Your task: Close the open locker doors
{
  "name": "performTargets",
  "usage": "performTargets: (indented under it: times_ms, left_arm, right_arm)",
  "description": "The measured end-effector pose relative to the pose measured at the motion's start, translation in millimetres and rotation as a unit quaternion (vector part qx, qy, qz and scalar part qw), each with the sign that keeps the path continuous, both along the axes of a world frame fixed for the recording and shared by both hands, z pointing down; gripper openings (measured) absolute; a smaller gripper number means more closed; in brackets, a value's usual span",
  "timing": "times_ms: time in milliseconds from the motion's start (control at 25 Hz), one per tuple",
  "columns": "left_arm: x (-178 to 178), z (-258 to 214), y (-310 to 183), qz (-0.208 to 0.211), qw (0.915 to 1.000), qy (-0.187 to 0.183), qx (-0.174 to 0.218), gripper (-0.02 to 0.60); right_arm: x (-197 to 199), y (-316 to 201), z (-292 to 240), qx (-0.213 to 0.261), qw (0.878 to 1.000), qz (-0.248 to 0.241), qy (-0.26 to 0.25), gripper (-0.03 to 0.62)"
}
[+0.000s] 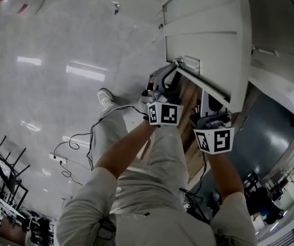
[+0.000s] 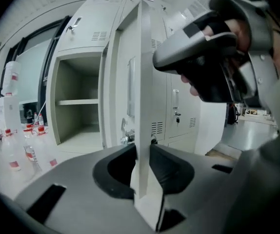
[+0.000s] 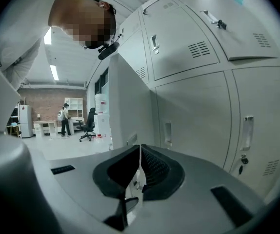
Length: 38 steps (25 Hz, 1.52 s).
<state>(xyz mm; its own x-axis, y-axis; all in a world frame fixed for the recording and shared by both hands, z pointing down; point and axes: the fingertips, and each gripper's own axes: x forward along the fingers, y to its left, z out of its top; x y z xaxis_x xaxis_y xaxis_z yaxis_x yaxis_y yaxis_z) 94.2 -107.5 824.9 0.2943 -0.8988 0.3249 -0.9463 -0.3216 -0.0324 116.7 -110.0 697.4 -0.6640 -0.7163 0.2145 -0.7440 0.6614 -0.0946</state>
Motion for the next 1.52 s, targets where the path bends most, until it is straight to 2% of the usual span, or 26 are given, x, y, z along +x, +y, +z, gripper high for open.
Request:
performTargets:
  times_ms: [160,280,440,600,720,760,800,1000,1280,1440,1520]
  left_arm:
    - [-50,5,14,0.01,0.9999,0.01,-0.004,0.087]
    - [-96,3,17,0.032,0.9994,0.009,0.01,0.086]
    - [-147,0,12,0.067,0.9973,0.004,0.028,0.086]
    - [-182,1,5,0.087,0.9958,0.006,0.028,0.086]
    - [-202,2,-2,0.085,0.9957,0.019,0.032,0.086]
    - [-209,2,-5,0.083,0.9957,0.021,0.035,0.086]
    - [-216,2,-9,0.083,0.9956,0.022,0.037,0.086]
    - [-247,4,-33,0.088,0.9951,0.02,0.041,0.094]
    - [-307,0,-65,0.047,0.9977,0.006,0.048,0.067]
    - [-318,-8,-81,0.046,0.9972,0.0,0.059,0.029]
    - [-315,-12,-96,0.048,0.9967,-0.005,0.065,0.017]
  right_arm:
    - [-37,17,26,-0.031,0.996,-0.082,0.002,0.054]
    - [-80,27,35,-0.027,0.99,-0.136,0.009,0.086]
    - [-150,25,36,-0.007,0.986,-0.166,-0.008,0.128]
    - [-202,10,41,-0.002,0.988,-0.155,-0.017,0.161]
    - [-231,-1,41,0.007,0.99,-0.142,-0.018,0.172]
    - [-238,-3,41,0.012,0.99,-0.139,-0.016,0.161]
    - [-244,-5,42,0.017,0.99,-0.14,-0.011,0.123]
    - [-272,-26,46,0.026,0.99,-0.142,0.001,0.117]
    - [-316,-79,48,0.037,0.991,-0.132,0.003,0.104]
    - [-332,-109,46,0.043,0.991,-0.129,0.003,0.09]
    - [-335,-125,45,0.046,0.992,-0.121,0.002,0.058]
